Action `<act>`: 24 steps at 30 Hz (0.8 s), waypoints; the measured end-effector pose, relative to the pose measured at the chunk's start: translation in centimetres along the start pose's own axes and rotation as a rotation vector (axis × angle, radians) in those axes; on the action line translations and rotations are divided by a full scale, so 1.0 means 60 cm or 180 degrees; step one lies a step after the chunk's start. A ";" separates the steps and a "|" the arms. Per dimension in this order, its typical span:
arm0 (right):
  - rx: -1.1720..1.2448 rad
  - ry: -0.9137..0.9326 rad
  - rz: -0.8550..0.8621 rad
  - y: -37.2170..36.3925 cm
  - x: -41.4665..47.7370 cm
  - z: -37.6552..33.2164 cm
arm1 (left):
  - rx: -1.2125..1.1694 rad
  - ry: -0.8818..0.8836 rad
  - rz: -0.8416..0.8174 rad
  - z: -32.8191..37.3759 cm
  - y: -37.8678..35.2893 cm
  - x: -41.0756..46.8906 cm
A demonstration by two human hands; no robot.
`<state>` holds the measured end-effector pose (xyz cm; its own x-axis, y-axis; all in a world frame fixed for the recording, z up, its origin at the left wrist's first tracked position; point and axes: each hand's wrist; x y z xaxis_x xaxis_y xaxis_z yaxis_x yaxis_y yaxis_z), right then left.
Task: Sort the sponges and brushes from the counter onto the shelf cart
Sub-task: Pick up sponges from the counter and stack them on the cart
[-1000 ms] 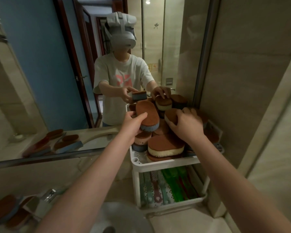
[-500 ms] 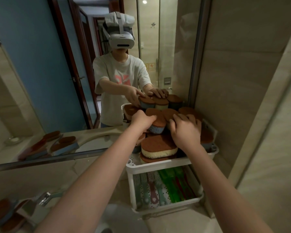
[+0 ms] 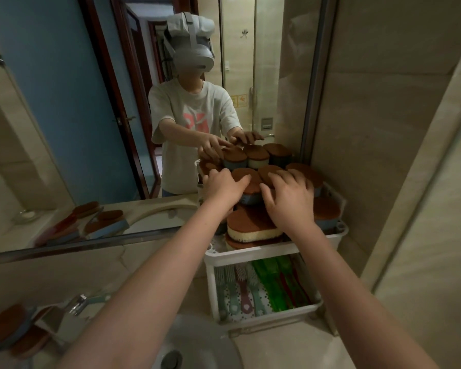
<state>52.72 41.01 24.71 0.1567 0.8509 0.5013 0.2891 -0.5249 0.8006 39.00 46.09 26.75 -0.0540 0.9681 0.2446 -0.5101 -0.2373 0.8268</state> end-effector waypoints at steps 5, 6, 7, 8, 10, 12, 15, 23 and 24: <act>0.0298 0.0303 0.0149 0.010 -0.023 -0.042 | -0.0569 -0.0127 0.0425 -0.025 0.029 -0.029; 0.0372 0.0348 0.0175 0.012 -0.029 -0.055 | -0.0728 -0.0146 0.0491 -0.034 0.037 -0.036; 0.0440 0.0382 0.0182 0.013 -0.036 -0.069 | -0.0881 -0.0179 0.0561 -0.045 0.046 -0.046; 0.0491 0.0415 0.0173 0.014 -0.044 -0.084 | -0.1013 -0.0223 0.0632 -0.056 0.055 -0.056; 0.0578 0.0476 0.0119 0.013 -0.061 -0.116 | -0.1194 -0.0314 0.0795 -0.085 0.072 -0.081; 0.0678 0.0523 0.0028 0.010 -0.081 -0.152 | -0.1273 -0.0354 0.0956 -0.119 0.092 -0.111; 0.0791 0.0543 -0.0196 0.000 -0.117 -0.215 | -0.1256 -0.0349 0.1075 -0.186 0.123 -0.156; 0.1174 0.0853 -0.0840 -0.065 -0.258 -0.392 | -0.1199 0.0121 0.1130 -0.410 0.214 -0.294; 0.1209 0.0888 -0.0943 -0.076 -0.278 -0.413 | -0.1164 0.0214 0.1115 -0.441 0.221 -0.312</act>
<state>25.40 28.71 20.83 -0.2240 0.8966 0.3820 0.6109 -0.1762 0.7718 10.53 26.97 19.76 -0.3246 0.8414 0.4322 -0.7179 -0.5166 0.4666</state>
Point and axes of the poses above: each hand's wrist, its own x-axis towards the middle knuckle, its own y-axis out of the back of the hand, z = x × y, and after that the axes turned 7 degrees about -y, right-handed
